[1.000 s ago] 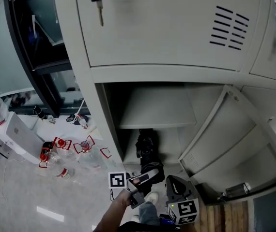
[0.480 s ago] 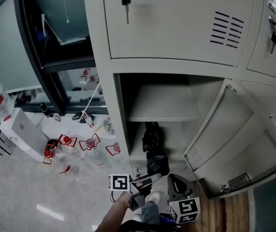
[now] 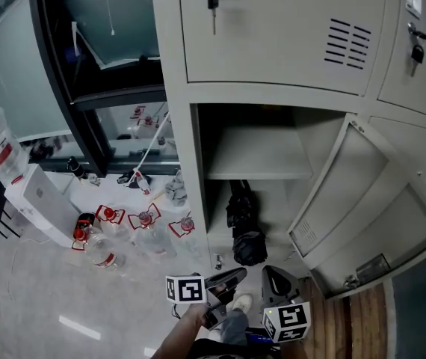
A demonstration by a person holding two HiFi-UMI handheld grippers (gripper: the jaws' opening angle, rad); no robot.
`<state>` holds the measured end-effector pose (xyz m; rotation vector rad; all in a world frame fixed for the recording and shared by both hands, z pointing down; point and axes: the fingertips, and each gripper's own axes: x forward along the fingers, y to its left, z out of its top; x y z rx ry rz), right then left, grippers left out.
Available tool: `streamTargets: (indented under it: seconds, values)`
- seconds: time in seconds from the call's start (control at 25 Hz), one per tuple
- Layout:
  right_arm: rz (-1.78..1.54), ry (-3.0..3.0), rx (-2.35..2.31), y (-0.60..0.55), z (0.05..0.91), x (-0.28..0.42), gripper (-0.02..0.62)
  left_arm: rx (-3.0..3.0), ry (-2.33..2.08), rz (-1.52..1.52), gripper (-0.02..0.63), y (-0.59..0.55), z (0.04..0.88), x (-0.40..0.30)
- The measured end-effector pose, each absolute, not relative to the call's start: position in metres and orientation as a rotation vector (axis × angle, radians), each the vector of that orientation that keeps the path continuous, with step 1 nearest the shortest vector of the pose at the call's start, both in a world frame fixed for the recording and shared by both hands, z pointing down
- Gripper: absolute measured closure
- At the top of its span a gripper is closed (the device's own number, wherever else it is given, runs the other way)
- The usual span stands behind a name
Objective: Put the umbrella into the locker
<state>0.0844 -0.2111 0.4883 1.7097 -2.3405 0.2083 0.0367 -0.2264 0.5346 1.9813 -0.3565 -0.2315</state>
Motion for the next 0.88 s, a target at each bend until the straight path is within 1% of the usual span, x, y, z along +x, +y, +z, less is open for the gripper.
streamTargets:
  seconds: [0.12,0.88]
  values:
    - [0.21,-2.329,1.715,-0.208,0.489,0.085,0.595,1.98,-0.372,-0.274,0.588,-0.228,0.529,0.03]
    - [0.189,-2.322,1.732,-0.198,0.485,0.087,0.595,1.987,-0.435,-0.299,0.591,-0.227,0.526,0.021]
